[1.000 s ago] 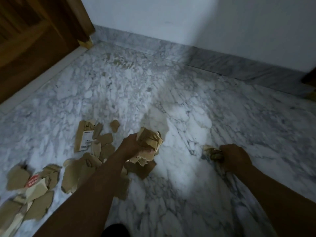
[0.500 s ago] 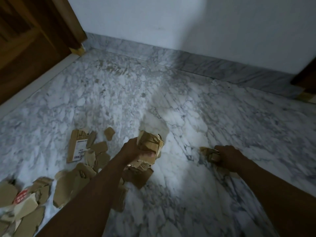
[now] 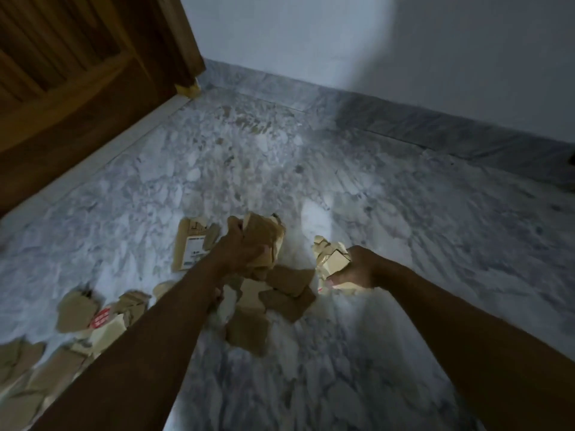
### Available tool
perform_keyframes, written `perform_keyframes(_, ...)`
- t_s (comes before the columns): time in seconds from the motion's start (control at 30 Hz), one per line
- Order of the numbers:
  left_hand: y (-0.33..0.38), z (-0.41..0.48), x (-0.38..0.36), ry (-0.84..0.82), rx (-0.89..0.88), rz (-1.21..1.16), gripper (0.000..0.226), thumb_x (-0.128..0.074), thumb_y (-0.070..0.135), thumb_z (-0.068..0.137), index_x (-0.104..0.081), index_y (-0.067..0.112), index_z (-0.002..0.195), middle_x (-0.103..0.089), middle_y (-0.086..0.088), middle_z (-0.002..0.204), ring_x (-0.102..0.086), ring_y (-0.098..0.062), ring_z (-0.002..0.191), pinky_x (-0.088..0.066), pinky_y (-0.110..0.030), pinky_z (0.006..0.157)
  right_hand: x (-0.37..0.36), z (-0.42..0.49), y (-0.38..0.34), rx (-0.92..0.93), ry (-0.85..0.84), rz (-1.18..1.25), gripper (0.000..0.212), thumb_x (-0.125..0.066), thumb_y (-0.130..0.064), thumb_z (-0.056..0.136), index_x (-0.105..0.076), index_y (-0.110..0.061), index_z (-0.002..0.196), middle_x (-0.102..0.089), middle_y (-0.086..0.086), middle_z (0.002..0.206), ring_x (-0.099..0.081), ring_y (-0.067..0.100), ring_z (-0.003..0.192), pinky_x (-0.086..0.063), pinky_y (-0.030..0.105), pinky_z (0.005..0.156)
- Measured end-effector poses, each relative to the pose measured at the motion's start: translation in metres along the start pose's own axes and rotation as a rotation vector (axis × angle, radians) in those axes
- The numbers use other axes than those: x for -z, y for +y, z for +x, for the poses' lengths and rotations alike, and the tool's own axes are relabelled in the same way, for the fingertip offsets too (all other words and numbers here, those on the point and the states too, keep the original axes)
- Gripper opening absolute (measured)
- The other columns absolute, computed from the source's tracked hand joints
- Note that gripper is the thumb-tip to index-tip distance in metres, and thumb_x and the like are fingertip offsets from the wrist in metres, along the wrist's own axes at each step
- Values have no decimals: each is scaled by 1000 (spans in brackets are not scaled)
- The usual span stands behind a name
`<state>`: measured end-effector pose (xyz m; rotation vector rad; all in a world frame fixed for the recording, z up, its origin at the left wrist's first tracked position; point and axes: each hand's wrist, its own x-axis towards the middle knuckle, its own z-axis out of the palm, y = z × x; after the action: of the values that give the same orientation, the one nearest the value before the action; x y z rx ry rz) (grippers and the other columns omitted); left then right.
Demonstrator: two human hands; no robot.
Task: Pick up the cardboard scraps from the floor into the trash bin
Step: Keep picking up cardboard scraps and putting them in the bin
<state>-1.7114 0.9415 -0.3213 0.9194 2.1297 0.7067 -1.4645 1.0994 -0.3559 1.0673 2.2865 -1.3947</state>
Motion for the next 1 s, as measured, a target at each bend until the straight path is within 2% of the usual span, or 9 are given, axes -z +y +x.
perform_keyframes(0.13,-53,-3,42,-10,60,-22,113,-73,74,63,-32,7,145,-50,-8,136,-54,-26,122,-45,-39,97,-64,21,-41,-34,-23,-53,61,-88,-45,53,-72,-15,103,-73,5,99,-69,22,93,-55,34,85)
perform_keyframes(0.23,-70,-27,58,-81,49,-97,62,-66,18,93,-38,40,144,-51,-7,119,-55,-24,109,-37,-31,93,-98,38,-58,4,31,-106,56,-88,-26,68,-69,-6,117,-67,15,117,-63,30,109,-50,37,92)
perform_keyframes(0.33,-113,-31,73,-106,42,-154,81,-71,9,87,-17,9,147,-50,-5,114,-61,-8,96,-44,-31,85,-120,46,-59,4,107,-320,68,-76,-29,81,-49,-25,143,-52,8,140,-51,31,129,-43,37,104)
perform_keyframes(0.4,-140,-33,79,-183,86,-242,76,-84,25,76,-42,10,137,-64,-6,113,-67,-14,103,-51,-41,91,-132,46,-54,-46,214,-493,58,-64,-40,83,-48,-36,139,-54,0,137,-50,31,126,-40,43,105)
perform_keyframes(0.53,-153,-39,80,-251,30,-221,31,-83,15,67,-73,27,94,-76,12,89,-69,-6,90,-52,-29,81,-146,35,-59,-20,351,-686,48,-56,-55,83,-53,-25,121,-61,-1,119,-51,29,118,-17,58,114)
perform_keyframes(0.7,-128,-34,77,-382,33,70,18,-77,15,80,-69,17,96,-71,-4,91,-66,-21,85,-54,-32,75,-126,20,-72,-91,300,-351,42,-71,-39,83,-52,-16,113,-62,10,110,-61,32,103,-45,36,84)
perform_keyframes(0.83,-92,-33,53,-590,-103,284,23,-73,16,84,-58,19,100,-63,-6,97,-61,-27,97,-49,-31,76,-88,-15,-66,-200,407,-88,43,-72,-31,85,-48,-13,116,-58,8,100,-60,27,84,-47,32,63)
perform_keyframes(0.93,-61,-30,8,-690,-145,474,50,-70,24,85,-55,8,130,-58,-14,129,-57,-31,116,-46,-36,94,-74,-51,-51,-327,394,-36,28,-65,-31,91,-60,-12,111,-63,7,100,-61,24,85,-49,32,67)
perform_keyframes(1.0,-48,-37,-30,-729,-151,398,39,-63,17,94,-55,9,131,-60,-9,123,-63,-21,104,-51,-21,85,-76,-73,-33,-379,365,46,24,-69,-36,85,-69,-13,95,-70,6,93,-66,24,85,-54,34,71)
